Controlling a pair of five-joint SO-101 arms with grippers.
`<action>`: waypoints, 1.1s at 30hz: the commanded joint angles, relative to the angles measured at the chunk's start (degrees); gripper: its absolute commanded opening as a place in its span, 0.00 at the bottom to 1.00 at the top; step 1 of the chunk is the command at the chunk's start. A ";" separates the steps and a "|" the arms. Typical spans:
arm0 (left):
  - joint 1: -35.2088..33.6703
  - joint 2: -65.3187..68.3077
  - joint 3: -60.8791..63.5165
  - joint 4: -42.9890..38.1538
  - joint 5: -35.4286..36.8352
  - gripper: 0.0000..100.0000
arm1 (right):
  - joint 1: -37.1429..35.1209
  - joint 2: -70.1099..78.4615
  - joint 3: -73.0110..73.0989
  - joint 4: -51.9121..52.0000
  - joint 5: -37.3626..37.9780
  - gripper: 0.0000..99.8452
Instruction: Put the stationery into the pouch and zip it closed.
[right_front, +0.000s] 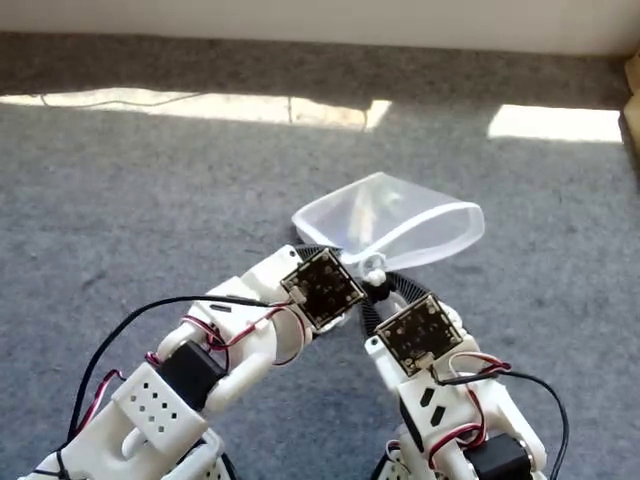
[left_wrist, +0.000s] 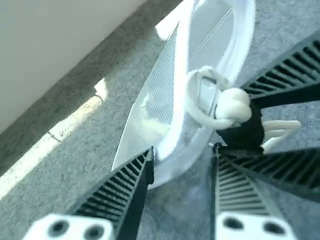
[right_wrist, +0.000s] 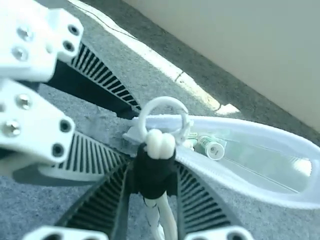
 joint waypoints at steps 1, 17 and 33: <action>1.36 0.04 -2.77 -1.05 0.00 0.19 | 0.13 -0.22 -3.03 -0.04 0.18 0.01; 1.19 0.04 -2.77 -1.05 -0.18 0.01 | 0.84 -0.40 -3.30 -0.31 0.09 0.01; -3.91 -0.04 -3.12 -0.88 -0.18 0.01 | 18.95 -0.40 -3.30 -7.96 -7.65 0.01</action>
